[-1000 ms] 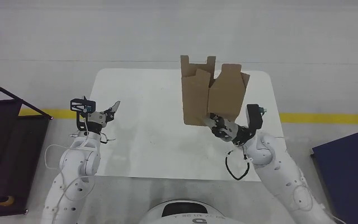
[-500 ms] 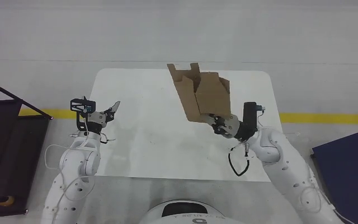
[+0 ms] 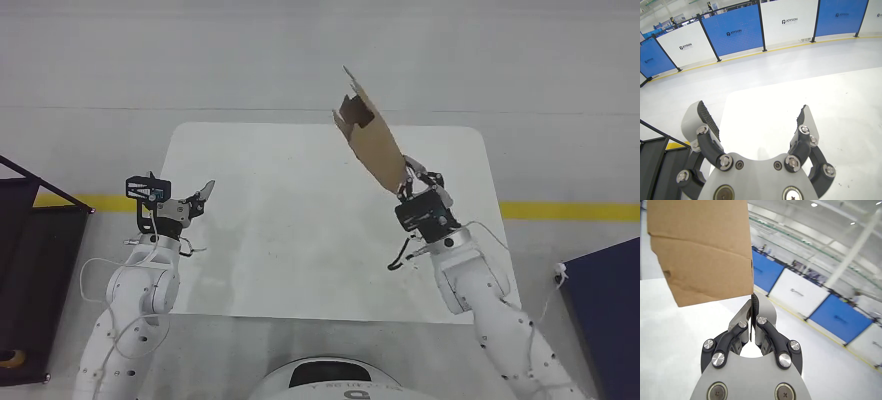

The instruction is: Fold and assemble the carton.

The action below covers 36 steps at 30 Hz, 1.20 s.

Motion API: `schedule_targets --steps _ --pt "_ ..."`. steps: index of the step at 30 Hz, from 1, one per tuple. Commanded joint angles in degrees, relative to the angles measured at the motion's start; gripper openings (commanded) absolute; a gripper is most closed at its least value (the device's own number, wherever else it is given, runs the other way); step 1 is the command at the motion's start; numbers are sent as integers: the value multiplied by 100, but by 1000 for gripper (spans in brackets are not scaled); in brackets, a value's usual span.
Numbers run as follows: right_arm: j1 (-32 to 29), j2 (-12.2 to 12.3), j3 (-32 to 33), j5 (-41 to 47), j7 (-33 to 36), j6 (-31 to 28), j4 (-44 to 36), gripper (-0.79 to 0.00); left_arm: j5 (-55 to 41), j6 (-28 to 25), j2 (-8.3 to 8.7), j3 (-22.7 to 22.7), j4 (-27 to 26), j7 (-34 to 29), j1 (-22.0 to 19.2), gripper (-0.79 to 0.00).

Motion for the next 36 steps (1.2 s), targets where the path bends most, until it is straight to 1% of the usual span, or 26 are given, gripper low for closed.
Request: schedule_targets --steps 1,3,6,11,13,18,20,24,26,27,28,31,33,36 --pt "-46 -50 -74 -843 337 1140 2 -785 0 0 0 0 0 0 0 0" --pt "-10 -119 -224 -1519 745 1843 69 -785 0 0 0 0 0 0 0 0" --pt "141 -225 -429 -2120 1231 2410 158 -785 0 0 0 0 0 0 0 0" --pt "262 -362 -577 -2731 1698 2972 171 -785 0 0 0 0 0 0 0 0" --pt "251 -407 -541 -2979 1818 3306 186 -785 0 0 0 0 0 0 0 0" --pt "191 -576 -433 -4308 2449 4267 438 -785 0 0 0 0 0 0 0 0" --pt "167 -666 -407 -4851 2768 4418 475 -785 0 0 0 0 0 0 0 0" --pt "113 -839 -456 -5600 3283 4412 453 -785 0 0 0 0 0 0 0 0" --pt "93 -901 -520 -5741 3399 4280 449 -785 0 0 0 0 0 0 0 0" --pt "76 -922 -574 -5729 3406 4125 447 -785 0 0 0 0 0 0 0 0" --pt "61 -936 -698 -5537 3329 3860 396 -785 0 0 0 0 0 0 0 0" --pt "46 -901 -880 -4325 2623 2807 254 -785 0 0 0 0 0 0 0 0" --pt "7 -847 -759 -3507 2018 2083 247 -785 0 0 0 0 0 0 0 0" --pt "-75 -760 -471 -2378 1190 823 369 -785 0 0 0 0 0 0 0 0"
